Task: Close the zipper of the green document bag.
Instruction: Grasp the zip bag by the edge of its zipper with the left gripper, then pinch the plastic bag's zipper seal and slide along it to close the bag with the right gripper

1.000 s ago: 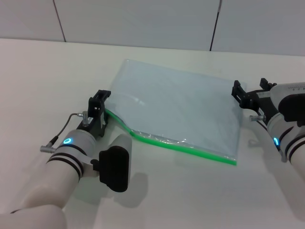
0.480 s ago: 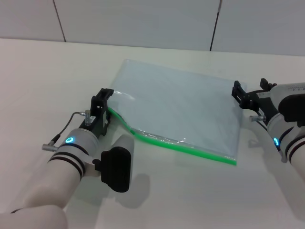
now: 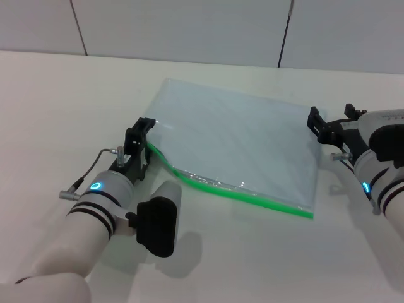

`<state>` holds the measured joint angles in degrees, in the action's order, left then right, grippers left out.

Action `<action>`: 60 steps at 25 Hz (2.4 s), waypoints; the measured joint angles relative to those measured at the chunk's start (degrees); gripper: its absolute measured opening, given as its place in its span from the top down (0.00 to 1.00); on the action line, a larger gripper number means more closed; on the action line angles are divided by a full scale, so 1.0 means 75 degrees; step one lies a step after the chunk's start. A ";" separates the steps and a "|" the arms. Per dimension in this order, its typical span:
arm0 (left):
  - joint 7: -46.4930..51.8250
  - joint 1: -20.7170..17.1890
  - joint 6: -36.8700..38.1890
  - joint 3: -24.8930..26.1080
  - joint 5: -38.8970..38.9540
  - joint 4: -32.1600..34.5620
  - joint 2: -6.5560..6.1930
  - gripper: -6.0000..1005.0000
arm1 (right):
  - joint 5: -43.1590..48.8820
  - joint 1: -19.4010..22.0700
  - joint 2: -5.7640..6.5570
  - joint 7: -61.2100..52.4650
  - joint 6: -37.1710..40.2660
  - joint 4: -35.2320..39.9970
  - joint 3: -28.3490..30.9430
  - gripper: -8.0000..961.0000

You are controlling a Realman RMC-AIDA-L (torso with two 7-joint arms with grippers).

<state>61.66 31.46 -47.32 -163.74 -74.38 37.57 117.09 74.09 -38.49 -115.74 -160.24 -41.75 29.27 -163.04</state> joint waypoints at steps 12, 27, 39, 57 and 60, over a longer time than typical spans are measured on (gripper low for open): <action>-0.0100 0.0013 0.0086 0.0000 -0.0091 0.0027 -0.0004 0.49 | 0.0000 -0.0007 0.0000 0.0003 0.0000 0.0000 -0.0007 0.21; -0.0073 0.0015 0.0099 0.0000 -0.0326 0.0041 -0.0004 0.54 | 0.0000 -0.0012 0.0000 0.0003 0.0000 0.0000 -0.0045 0.22; -0.0044 0.0023 -0.0085 0.0000 -0.0437 0.0102 -0.0013 0.71 | 0.0000 0.0000 0.0000 0.0003 0.0000 0.0000 -0.0058 0.35; 0.1178 0.0006 -0.1156 0.0000 -0.0520 0.0052 -0.0029 0.94 | 0.1200 0.0310 0.0016 0.0003 -0.0440 0.0653 -0.0094 0.35; 0.1399 -0.0018 -0.1352 -0.0002 -0.0569 0.0043 -0.0041 0.94 | 0.2319 0.0635 0.0064 0.0003 -0.0909 0.1099 -0.0094 0.35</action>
<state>72.15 31.32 -57.46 -163.75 -78.64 37.89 116.79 91.48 -33.73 -115.26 -160.22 -48.57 37.51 -163.75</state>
